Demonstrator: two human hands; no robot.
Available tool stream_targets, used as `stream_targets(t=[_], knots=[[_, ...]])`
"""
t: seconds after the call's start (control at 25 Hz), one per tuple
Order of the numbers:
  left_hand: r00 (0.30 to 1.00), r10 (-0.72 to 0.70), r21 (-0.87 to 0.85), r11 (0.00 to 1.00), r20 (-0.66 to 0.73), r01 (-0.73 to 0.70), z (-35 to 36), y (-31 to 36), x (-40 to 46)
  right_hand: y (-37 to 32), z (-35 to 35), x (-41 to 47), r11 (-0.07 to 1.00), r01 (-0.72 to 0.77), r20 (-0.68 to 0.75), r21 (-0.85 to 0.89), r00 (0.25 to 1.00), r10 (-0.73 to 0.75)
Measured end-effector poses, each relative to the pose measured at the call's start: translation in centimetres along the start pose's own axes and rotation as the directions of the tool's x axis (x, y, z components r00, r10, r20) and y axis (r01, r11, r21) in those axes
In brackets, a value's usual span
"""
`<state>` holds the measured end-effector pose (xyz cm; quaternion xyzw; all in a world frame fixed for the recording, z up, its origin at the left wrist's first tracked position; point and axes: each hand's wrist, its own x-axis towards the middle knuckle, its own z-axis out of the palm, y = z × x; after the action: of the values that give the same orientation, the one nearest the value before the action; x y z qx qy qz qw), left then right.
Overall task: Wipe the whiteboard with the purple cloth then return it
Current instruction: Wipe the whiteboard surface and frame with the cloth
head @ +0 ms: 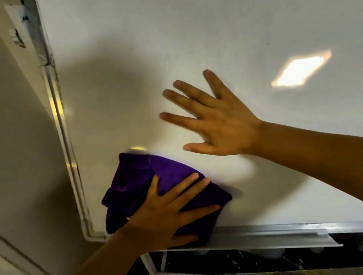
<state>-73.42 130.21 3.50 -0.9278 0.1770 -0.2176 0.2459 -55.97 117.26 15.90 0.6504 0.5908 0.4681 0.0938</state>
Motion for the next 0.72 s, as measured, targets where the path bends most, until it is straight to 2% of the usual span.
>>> stream_targets(t=[0.48,0.72], knots=[[0.986,0.142,0.015,0.990,-0.082,-0.141,1.0,7.6,12.8,6.0,0.7,-10.7,0.996,-0.024,0.021,-0.088,0.999,0.026],[0.967,0.231,0.062,0.972,-0.108,-0.225,1.1,8.6,16.4,9.0,0.0,-13.5,0.994,0.032,0.008,-0.100,0.999,-0.031]])
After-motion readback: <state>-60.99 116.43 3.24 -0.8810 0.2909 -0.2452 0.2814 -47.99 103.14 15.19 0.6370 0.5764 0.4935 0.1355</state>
